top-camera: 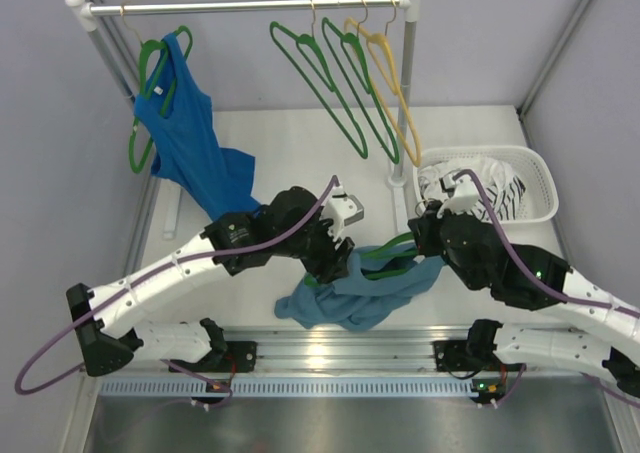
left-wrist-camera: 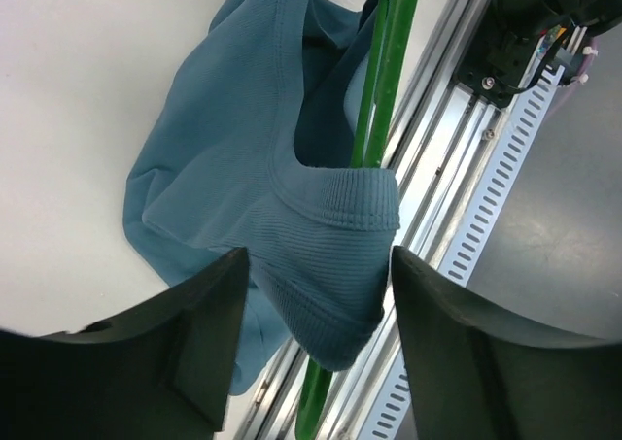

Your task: Place the tank top on the hanger

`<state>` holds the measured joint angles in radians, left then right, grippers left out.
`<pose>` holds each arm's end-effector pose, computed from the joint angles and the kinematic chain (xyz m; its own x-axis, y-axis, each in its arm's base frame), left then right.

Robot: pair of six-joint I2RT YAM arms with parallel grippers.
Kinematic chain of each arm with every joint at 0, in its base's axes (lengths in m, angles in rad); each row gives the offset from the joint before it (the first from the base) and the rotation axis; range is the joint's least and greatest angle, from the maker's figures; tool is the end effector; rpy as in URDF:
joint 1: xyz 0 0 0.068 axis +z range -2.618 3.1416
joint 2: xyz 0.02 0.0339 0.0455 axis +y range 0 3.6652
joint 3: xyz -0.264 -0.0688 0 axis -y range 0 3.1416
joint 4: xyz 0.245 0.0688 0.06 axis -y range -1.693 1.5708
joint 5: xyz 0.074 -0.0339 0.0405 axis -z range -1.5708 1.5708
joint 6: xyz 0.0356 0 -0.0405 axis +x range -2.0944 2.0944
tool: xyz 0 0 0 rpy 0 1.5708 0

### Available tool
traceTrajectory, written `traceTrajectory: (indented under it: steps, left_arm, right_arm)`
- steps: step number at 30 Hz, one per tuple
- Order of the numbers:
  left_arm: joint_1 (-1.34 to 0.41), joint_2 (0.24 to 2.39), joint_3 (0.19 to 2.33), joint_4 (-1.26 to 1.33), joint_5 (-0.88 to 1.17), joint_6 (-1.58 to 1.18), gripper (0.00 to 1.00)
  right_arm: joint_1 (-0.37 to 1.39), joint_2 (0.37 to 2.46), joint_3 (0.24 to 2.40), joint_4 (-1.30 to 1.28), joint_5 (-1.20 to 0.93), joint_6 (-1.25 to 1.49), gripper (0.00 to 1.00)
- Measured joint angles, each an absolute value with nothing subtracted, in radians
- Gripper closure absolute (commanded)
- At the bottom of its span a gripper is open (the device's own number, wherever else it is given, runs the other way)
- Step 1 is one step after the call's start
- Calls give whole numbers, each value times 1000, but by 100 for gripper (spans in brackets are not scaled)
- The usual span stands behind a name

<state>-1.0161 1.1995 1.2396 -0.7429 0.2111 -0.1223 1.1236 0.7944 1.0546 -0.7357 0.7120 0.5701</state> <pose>0.1251 -0.2161 0.3590 -0.4496 0.4991 -0.7408 0.8670 0.4433 -0.2275 0.0841 0.1217 0.3766 -0.3995 0.1119 -0.9099 -0.2563 0.9393 0.2281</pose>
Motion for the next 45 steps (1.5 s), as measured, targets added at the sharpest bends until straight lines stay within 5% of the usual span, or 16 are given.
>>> traceTrajectory:
  steps: [8,12,13,19,23,26,30,45]
  left_arm:
    - [-1016,1204,1190,-669,245,-113,70]
    - [-1016,1201,1154,-621,274,-120,66]
    - [-1016,1197,1137,-602,281,-128,100]
    - [-1029,1137,1010,-457,329,-170,100]
    - [-1029,1100,943,-373,336,-218,100]
    - [-1028,1051,868,-314,313,-262,100]
    - [-1024,981,796,-277,266,-299,100]
    - [-1023,808,766,-278,238,-331,100]
  right_arm:
    - [1124,803,1082,-742,709,560,100]
    - [1124,809,1082,-743,709,556,100]
    - [1124,811,1082,-744,709,553,100]
    - [1124,819,1083,-748,694,540,98]
    - [1124,820,1083,-743,683,543,80]
    - [1125,815,1083,-736,685,550,58]
    - [1125,785,1083,-743,690,551,46]
    - [1125,458,963,-794,673,522,50]
